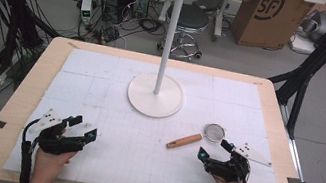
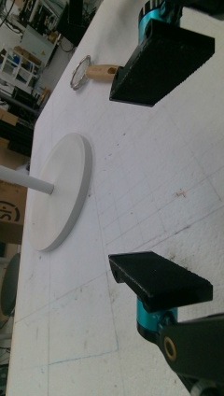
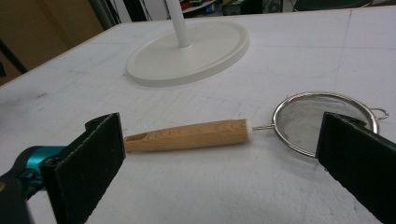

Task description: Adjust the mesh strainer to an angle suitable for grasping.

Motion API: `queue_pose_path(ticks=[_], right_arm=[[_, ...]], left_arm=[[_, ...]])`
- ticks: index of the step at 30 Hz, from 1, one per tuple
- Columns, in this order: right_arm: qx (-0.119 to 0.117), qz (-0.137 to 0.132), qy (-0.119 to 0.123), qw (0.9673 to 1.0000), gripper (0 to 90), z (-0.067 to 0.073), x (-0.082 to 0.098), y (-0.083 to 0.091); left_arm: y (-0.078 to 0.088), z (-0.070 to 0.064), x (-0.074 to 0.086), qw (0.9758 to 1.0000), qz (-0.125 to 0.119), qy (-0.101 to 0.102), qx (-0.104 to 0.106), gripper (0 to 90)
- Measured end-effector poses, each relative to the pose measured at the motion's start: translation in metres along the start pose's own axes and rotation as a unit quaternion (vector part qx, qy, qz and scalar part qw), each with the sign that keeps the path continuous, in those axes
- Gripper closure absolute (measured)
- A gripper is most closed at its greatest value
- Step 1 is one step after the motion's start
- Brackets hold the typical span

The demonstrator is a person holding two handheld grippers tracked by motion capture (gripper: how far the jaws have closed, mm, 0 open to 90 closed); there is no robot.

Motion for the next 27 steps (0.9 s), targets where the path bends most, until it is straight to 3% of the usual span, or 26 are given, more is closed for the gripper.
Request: queue_pose_path(ticks=[6, 9, 10, 12, 16, 21, 27], right_arm=[[-0.005, -0.004, -0.007, 1.0, 0.5, 0.0, -0.004, 0.002], [-0.007, -0.012, -0.013, 0.9998, 7.1, -0.001, -0.008, 0.003], [-0.006, -0.011, -0.016, 0.9998, 9.9, -0.001, -0.009, 0.002], [0.0, -0.013, -0.029, 0.9995, 27.2, -0.003, -0.011, 0.002], [-0.017, -0.003, -0.045, 0.9989, 41.1, -0.004, -0.012, 0.001], [-0.033, 0.002, -0.034, 0.9989, 50.5, 0.001, -0.015, 0.0], [-0.046, 0.023, -0.053, 0.9973, 63.6, -0.005, -0.014, -0.007]], left_arm=[[0.001, 0.001, 0.0, 1.0, -0.003, 0.002, -0.002, 18.6], [0.001, 0.001, 0.0, 1.0, -0.003, 0.001, -0.003, 18.6], [0.001, 0.001, 0.0, 1.0, -0.004, 0.001, -0.003, 18.6], [0.002, 0.001, 0.0, 1.0, -0.004, -0.001, -0.005, 18.6], [0.002, 0.002, 0.0, 1.0, -0.004, -0.001, -0.006, 18.7], [0.002, 0.002, -0.001, 1.0, -0.006, -0.001, -0.006, 18.9], [0.001, 0.003, 0.0, 0.9999, 0.002, -0.007, -0.009, 19.0]])
Point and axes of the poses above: each handheld gripper's, and its own axes: y roughly backward along the jaws, x roughly out of its underside, z roughly to its left, the point moved 5 cm from there along -y, roughly forward along the jaws, and after that the axes turned 2 degrees about x, right-handed, at the moved point
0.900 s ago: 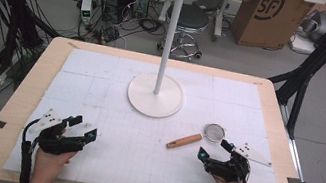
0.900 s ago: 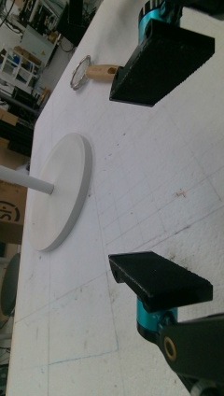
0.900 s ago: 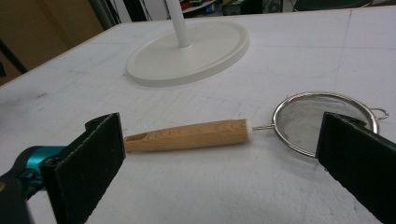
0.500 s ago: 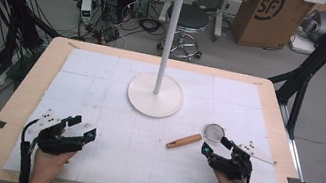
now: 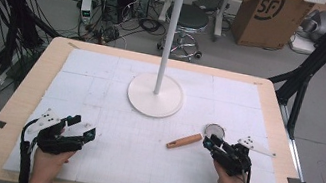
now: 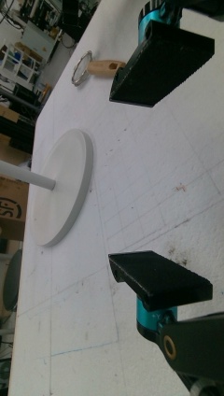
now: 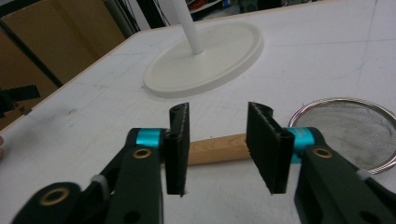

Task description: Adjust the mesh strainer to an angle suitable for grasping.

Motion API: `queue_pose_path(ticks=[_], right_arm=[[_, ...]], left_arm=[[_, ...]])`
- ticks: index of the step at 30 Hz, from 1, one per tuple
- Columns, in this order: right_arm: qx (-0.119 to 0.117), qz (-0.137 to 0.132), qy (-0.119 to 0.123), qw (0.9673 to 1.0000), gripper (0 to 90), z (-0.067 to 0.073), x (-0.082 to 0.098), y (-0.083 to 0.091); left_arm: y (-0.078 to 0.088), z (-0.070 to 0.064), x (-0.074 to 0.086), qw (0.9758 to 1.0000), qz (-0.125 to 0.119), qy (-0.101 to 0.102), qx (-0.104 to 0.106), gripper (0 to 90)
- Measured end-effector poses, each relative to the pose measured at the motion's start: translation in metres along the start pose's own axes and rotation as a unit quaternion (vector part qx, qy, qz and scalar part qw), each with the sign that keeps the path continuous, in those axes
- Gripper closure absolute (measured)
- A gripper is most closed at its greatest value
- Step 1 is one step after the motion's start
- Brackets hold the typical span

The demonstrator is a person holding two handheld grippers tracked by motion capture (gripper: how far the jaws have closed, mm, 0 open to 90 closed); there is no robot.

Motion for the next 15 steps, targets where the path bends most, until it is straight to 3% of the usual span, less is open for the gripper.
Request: queue_pose_path(ticks=[5, 9, 15], right_arm=[[-0.007, 0.009, -0.011, 0.9999, 73.0, -0.004, -0.003, -0.006], [-0.003, 0.018, -0.007, 0.9998, 84.9, -0.006, -0.008, -0.012], [-0.013, 0.02, -0.021, 0.9995, 87.4, -0.01, -0.018, -0.021]], left_arm=[[0.001, -0.001, -0.001, 1.0, -0.002, -0.005, 0.0, 19.1], [0.001, 0.0, -0.001, 1.0, -0.001, -0.005, -0.001, 19.1], [0.0, -0.003, -0.001, 0.9998, 0.003, -0.02, 0.003, 19.2]])
Point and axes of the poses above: each handheld gripper's, and its own axes: y roughly backward along the jaws, x roughly out of its underside, z roughly to its left, the point moved 5 cm from there along -y, roughly forward along the jaws, and after that the axes turned 2 degrees about x, right-handed, at the moved point
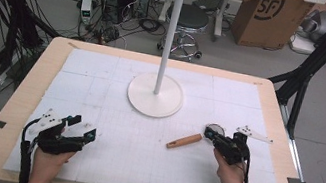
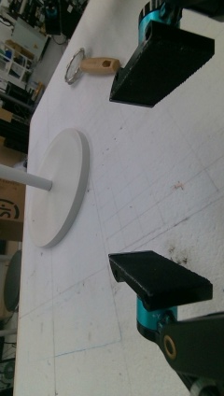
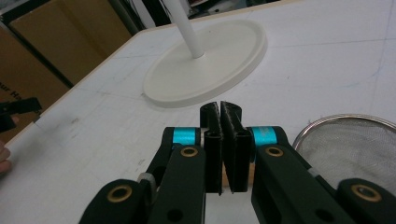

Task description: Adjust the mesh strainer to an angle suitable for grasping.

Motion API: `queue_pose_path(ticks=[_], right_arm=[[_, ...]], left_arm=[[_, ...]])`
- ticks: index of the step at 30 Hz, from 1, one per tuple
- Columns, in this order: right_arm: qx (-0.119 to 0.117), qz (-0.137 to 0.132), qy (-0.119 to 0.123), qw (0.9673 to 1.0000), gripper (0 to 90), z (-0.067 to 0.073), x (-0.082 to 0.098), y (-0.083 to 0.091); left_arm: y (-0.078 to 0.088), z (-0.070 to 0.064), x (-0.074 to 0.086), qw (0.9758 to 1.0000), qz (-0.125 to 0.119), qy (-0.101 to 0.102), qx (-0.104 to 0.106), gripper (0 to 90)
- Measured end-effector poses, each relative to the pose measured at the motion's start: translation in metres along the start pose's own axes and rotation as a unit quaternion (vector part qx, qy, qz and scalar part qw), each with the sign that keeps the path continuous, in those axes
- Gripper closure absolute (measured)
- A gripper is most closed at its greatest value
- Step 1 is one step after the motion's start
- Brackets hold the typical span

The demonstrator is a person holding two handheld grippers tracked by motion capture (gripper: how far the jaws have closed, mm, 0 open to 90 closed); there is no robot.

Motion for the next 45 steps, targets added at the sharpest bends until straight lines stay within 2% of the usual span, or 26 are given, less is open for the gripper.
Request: queue_pose_path(ticks=[2, 6, 10, 12, 17, 23, 25, 28, 32, 37, 45], right_arm=[[-0.003, 0.0, -0.003, 1.0, 87.5, -0.002, -0.002, -0.003], [-0.004, 0.019, -0.007, 0.9998, 88.9, -0.005, -0.005, -0.011], [0.008, 0.037, -0.014, 0.9992, 89.1, -0.014, -0.005, -0.023], [0.015, 0.055, -0.022, 0.9981, 89.1, -0.019, -0.002, -0.029], [0.027, 0.076, -0.027, 0.9963, 89.1, -0.03, 0.002, -0.04], [0.041, 0.106, -0.022, 0.9933, 89.2, -0.032, 0.007, -0.051], [0.047, 0.111, -0.016, 0.9926, 89.2, -0.031, 0.006, -0.052], [0.054, 0.117, -0.02, 0.9914, 89.3, -0.033, 0.007, -0.052], [0.051, 0.127, -0.039, 0.9899, 89.3, -0.034, 0.009, -0.051], [0.057, 0.129, -0.034, 0.9895, 89.3, -0.035, 0.009, -0.05], [0.071, 0.144, -0.024, 0.9867, 89.4, -0.031, 0.013, -0.043]], left_arm=[[0.0, -0.001, 0.0, 1.0, 0.0, -0.001, 0.002, 19.1], [-0.001, -0.001, 0.0, 1.0, 0.002, -0.003, 0.001, 19.2], [-0.001, -0.002, 0.0, 1.0, 0.002, -0.004, 0.003, 19.3], [-0.001, -0.003, 0.0, 1.0, 0.001, -0.006, 0.004, 19.4], [-0.001, -0.003, 0.0, 1.0, 0.001, -0.005, 0.004, 19.5], [0.0, -0.003, 0.0, 1.0, -0.001, -0.006, 0.006, 19.6], [0.0, -0.004, 0.0, 1.0, -0.001, -0.005, 0.006, 19.7], [0.0, -0.004, 0.0, 1.0, -0.001, -0.004, 0.006, 19.7], [0.0, -0.004, 0.0, 1.0, 0.001, -0.004, 0.006, 19.7], [0.002, -0.004, 0.0, 1.0, 0.001, -0.006, 0.005, 19.7], [0.006, -0.004, 0.0, 1.0, -0.006, -0.001, 0.004, 19.8]])
Point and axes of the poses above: each handheld gripper's, and its own axes: y roughly backward along the jaws, x roughly out of its underside, z roughly to its left, the point moved 5 cm from there along -y, roughly forward along the jaws, and after that the axes turned 2 degrees about x, right-handed, at the moved point
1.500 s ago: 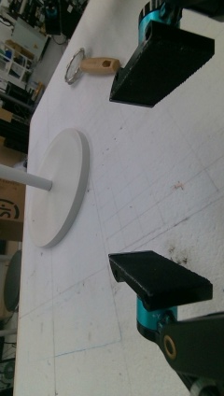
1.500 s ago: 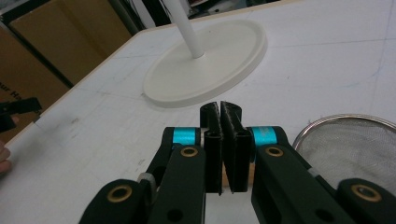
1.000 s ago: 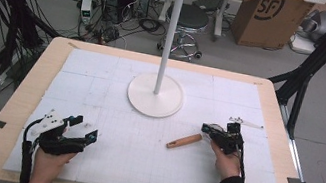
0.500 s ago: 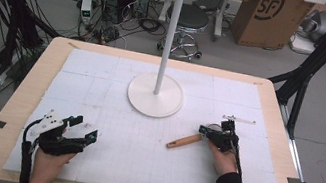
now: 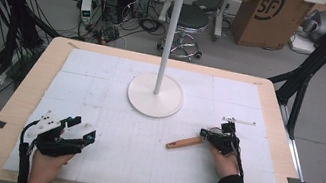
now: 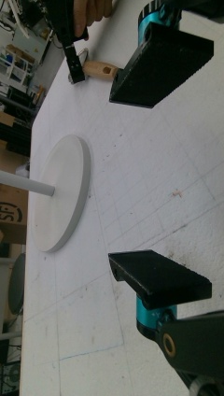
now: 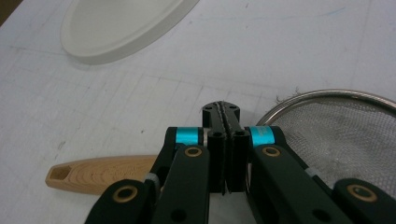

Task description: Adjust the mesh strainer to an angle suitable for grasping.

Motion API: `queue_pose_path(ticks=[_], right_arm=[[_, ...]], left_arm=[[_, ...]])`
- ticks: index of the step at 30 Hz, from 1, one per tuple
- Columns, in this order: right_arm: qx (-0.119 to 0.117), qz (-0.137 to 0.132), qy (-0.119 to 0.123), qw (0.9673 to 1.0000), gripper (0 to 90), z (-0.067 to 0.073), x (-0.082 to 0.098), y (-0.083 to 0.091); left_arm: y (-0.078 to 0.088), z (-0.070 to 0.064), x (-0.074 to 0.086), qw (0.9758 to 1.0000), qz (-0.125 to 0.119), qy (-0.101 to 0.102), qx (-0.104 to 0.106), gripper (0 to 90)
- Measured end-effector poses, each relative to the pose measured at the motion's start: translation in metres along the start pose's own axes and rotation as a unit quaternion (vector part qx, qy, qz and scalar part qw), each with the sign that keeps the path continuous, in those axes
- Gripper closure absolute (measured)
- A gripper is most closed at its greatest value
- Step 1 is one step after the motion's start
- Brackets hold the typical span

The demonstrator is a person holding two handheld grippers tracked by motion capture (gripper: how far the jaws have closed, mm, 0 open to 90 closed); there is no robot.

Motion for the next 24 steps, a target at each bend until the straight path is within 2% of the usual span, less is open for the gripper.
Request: queue_pose_path(ticks=[11, 15, 24], right_arm=[[0.009, 0.005, 0.016, 0.9998, 89.4, 0.006, 0.013, 0.012], [0.014, 0.005, 0.012, 0.9998, 89.6, 0.004, 0.018, 0.014], [0.01, 0.002, 0.014, 0.9999, 89.6, 0.006, 0.028, 0.022]], left_arm=[[0.001, -0.001, 0.0, 1.0, -0.002, 0.0, 0.002, 19.8], [0.0, -0.001, 0.0, 1.0, -0.001, 0.0, 0.001, 19.8], [-0.001, -0.002, 0.0, 1.0, 0.002, -0.002, 0.003, 19.8]])
Point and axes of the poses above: each handheld gripper's, and its own axes: y roughly backward along the jaws, x roughly out of its underside, z roughly to its left, the point moved 5 cm from there along -y, roughly forward along the jaws, and after that the axes turned 2 degrees about x, right-handed, at the moved point
